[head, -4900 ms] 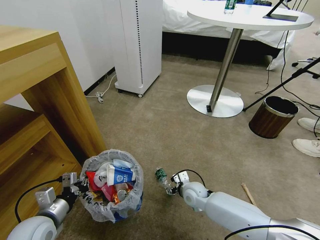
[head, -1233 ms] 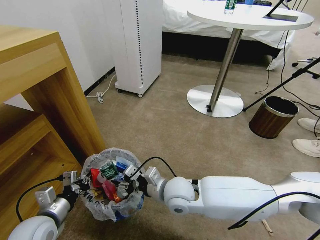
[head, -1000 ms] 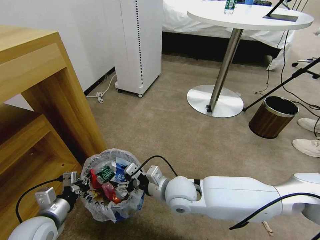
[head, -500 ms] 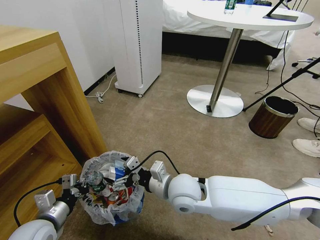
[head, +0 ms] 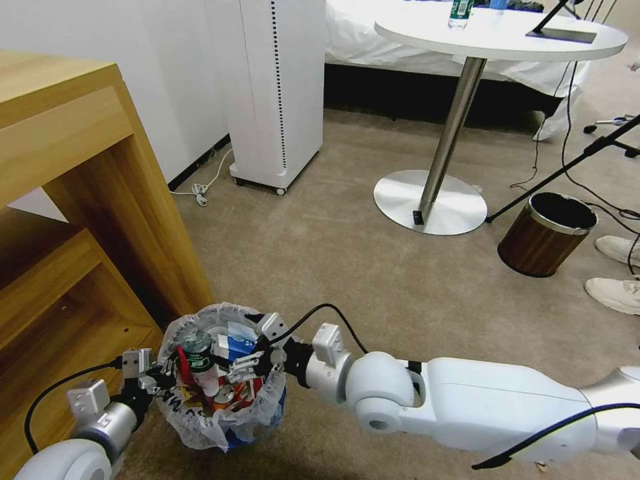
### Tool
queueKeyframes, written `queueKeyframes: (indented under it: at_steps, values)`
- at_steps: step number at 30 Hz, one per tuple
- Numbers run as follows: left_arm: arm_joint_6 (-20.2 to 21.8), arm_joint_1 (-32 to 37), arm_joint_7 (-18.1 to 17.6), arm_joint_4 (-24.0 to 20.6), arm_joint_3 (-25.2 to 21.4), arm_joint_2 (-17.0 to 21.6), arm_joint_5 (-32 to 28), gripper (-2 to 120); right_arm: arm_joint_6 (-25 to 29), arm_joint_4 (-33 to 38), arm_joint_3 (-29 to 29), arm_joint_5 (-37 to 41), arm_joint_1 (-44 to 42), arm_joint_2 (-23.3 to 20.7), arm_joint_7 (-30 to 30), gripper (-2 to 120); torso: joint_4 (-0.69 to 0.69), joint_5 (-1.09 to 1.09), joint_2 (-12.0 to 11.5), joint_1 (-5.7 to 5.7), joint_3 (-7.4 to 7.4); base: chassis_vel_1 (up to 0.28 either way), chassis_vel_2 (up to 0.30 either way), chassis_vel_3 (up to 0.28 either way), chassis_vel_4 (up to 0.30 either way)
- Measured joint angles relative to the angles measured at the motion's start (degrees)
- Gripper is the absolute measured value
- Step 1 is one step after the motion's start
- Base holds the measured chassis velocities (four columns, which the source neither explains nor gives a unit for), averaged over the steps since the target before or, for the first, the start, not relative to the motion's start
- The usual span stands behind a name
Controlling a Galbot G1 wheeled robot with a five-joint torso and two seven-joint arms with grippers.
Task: Pick up the trash bin and place the garbage on the floor into it.
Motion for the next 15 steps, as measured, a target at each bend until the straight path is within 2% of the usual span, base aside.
queueKeyframes:
  at_steps: [5, 11, 12, 15]
  values:
    - [1.0, 0.3, -0.3, 0.0, 0.0, 0.7, -0.5, 1, 1.9, 1.0, 4.1, -0.9, -2.8, -1.3, -0.7, 100, 0.00, 0.00, 0.0, 0.00, 0.00, 0.000, 0.000, 0.000, 0.000]
    - [4.5, 0.5, -2.0, -0.4, -0.2, 3.3, -3.8, 1, 2.3, 2.8, 13.9, -0.9, -7.4, -4.1, -0.3, 100, 0.01, 0.01, 0.0, 0.00, 0.00, 0.000, 0.000, 0.000, 0.000]
    - [4.5, 0.5, -2.0, -0.4, -0.2, 3.3, -3.8, 1, 2.3, 2.8, 13.9, -0.9, -7.4, -4.1, -0.3, 100, 0.01, 0.01, 0.0, 0.00, 0.00, 0.000, 0.000, 0.000, 0.000]
    - [8.3, -0.3, -4.4, -1.0, -0.3, 6.1, -9.2, 1, 2.4, 4.3, 23.6, -0.3, -11.4, -7.7, -0.2, 100, 0.01, -0.01, 0.0, 0.00, 0.00, 0.000, 0.000, 0.000, 0.000]
